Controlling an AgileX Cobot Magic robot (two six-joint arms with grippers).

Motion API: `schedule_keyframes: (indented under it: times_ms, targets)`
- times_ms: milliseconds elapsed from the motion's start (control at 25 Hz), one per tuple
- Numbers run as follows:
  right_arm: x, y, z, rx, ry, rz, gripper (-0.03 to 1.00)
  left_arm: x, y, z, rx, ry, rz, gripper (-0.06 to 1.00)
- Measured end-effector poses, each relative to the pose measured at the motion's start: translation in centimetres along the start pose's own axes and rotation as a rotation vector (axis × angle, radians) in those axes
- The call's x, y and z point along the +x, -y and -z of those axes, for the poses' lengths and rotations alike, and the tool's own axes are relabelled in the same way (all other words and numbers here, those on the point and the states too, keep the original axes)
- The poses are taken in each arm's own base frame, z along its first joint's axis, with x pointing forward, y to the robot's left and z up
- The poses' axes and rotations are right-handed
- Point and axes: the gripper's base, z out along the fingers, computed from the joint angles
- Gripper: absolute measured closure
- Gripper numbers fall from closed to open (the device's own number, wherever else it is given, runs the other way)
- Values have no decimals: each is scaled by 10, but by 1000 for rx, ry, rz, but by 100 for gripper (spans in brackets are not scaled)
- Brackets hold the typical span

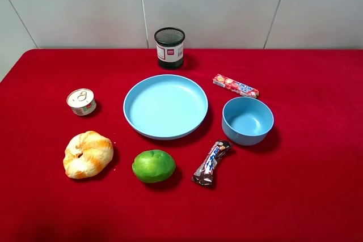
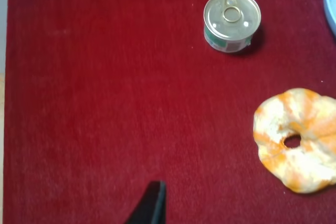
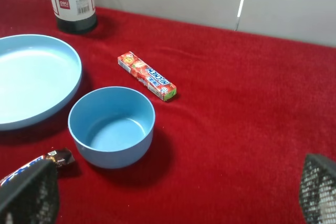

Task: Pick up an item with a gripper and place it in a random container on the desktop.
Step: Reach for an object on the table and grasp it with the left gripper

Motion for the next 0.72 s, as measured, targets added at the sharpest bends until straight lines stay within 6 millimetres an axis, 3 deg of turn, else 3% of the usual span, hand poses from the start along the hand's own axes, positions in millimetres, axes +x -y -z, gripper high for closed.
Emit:
schedule_keyframes:
  times_ms: [320,720]
  targets:
    - [0,0,0,0,0,0,27,-44,-5,-38,8,-143,-34,4]
    - [0,0,0,0,0,0,27,-72,-8,-96,18,-238,-36,4]
